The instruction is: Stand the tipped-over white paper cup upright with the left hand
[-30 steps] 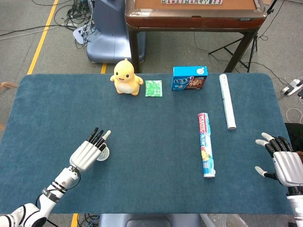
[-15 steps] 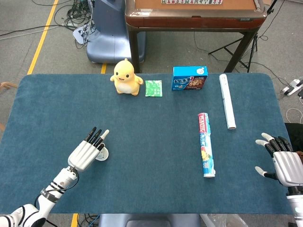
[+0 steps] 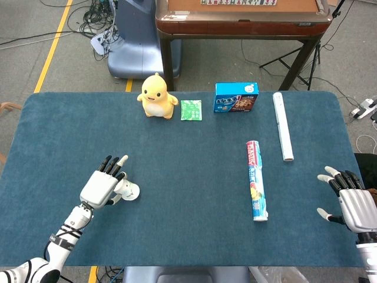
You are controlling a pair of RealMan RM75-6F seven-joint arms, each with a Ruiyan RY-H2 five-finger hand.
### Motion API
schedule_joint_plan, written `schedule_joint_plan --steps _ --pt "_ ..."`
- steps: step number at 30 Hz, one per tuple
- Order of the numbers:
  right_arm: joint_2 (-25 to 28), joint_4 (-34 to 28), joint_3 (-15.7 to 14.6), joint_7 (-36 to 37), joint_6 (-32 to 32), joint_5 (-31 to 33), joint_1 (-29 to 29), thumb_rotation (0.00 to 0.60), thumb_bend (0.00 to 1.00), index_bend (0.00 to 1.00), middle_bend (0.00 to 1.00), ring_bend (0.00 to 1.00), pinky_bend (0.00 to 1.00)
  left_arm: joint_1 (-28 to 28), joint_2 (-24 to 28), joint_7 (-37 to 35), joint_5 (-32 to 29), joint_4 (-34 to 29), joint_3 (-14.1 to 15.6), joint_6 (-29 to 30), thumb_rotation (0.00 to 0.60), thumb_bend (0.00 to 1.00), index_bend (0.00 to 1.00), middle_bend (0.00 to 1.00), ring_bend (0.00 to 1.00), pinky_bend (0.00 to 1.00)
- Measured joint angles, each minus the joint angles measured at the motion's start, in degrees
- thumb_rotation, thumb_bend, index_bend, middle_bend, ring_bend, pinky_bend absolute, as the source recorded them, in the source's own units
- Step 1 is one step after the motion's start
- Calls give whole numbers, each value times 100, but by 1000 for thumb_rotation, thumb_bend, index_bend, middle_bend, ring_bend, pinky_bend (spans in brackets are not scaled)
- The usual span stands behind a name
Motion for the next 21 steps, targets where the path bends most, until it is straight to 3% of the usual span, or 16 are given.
schedule_joint_plan --steps 11,21 --pt "37 -22 4 28 13 15 -11 600 116 260 129 111 101 -127 -36 -1392 -1453 -152 -557 -608 600 233 277 0 0 0" --pt "32 -24 -12 11 -23 9 1 600 115 260 129 111 101 -151 57 -2119 -2417 -235 -792 -1028 600 233 255 0 0 0"
